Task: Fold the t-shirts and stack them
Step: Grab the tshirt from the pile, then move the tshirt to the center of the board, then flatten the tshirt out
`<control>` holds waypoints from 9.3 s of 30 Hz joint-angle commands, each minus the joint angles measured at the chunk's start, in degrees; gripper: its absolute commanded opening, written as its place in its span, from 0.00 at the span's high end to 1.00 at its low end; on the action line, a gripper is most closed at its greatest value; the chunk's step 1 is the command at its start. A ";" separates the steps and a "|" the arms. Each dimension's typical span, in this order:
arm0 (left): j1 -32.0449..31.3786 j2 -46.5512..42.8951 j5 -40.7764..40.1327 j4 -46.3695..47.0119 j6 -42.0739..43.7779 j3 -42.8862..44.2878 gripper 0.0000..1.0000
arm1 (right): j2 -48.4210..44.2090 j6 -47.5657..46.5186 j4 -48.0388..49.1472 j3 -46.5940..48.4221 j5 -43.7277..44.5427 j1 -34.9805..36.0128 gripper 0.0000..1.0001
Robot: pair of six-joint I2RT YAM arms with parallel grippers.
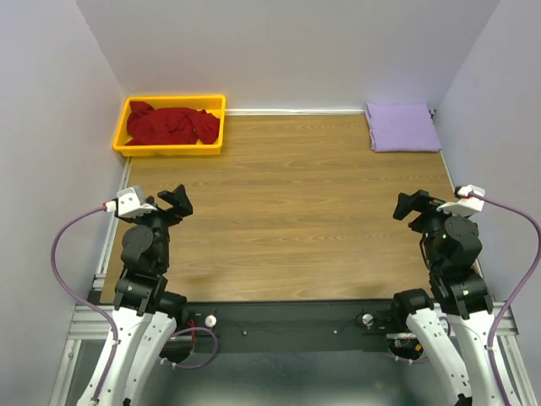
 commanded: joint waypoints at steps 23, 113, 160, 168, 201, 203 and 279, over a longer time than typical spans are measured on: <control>2.99 71.67 -0.98 0.38 -0.78 46.71 0.02 | -3.78 0.21 2.97 -3.34 2.40 4.53 0.00; -11.69 34.78 2.42 -4.46 0.81 20.40 0.28 | 14.36 -2.87 2.18 7.91 -25.26 5.49 0.00; -5.27 43.14 12.55 1.52 3.88 14.68 0.27 | 72.06 3.38 15.37 15.62 -47.96 6.11 0.99; -4.21 42.08 13.34 1.34 3.27 14.33 0.27 | 87.08 2.50 13.70 46.81 -46.12 7.16 0.99; -23.19 48.57 28.10 0.91 -0.68 17.58 0.40 | 68.82 -3.74 6.49 46.93 -26.34 18.15 0.99; -24.33 52.43 29.07 -0.66 -0.86 19.15 0.41 | 68.81 -4.09 6.31 47.19 -26.42 18.24 0.99; 1.50 30.48 14.05 6.71 5.46 8.97 0.47 | 86.52 -12.63 -18.22 43.58 -21.69 38.63 0.48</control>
